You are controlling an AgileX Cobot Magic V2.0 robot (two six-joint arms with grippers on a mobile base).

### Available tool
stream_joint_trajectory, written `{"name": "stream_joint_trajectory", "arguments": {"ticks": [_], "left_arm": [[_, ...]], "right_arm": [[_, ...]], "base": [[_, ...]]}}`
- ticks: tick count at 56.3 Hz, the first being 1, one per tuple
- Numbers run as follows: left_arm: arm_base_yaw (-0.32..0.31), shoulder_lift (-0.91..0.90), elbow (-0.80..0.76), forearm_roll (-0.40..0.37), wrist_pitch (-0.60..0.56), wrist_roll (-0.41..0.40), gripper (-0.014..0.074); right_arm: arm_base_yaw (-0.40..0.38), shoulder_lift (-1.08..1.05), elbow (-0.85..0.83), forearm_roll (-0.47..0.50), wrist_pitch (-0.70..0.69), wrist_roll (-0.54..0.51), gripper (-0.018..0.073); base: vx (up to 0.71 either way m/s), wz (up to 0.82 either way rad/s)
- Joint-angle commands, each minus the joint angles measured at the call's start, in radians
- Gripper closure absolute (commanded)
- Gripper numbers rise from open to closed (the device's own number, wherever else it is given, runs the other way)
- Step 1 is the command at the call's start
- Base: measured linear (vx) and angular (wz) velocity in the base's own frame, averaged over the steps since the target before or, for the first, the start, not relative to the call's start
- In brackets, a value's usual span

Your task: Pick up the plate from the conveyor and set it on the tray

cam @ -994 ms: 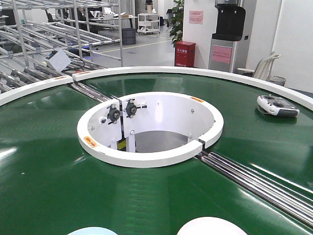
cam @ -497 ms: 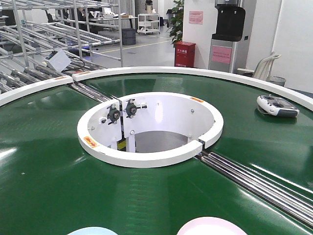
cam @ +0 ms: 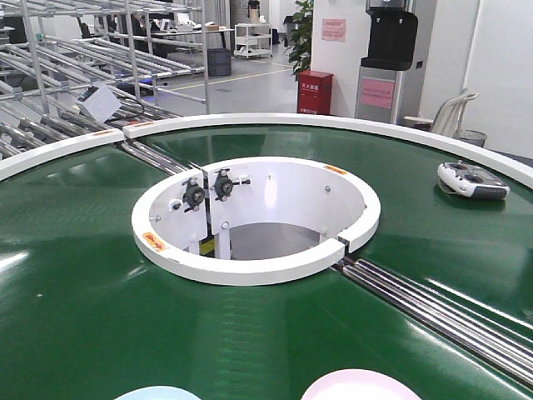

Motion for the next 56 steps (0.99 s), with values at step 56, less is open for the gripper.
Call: {"name": "stream_joint_trajectory", "arguments": {"ticks": [56], "left_arm": [[0.001,0.642,-0.123,-0.303,0.406,0.072,0.0149]], "right_arm": [[0.038,0.765,-0.286,0.104,0.527,-0.005,0.004]], "base": [[0.0,0.0]]}}
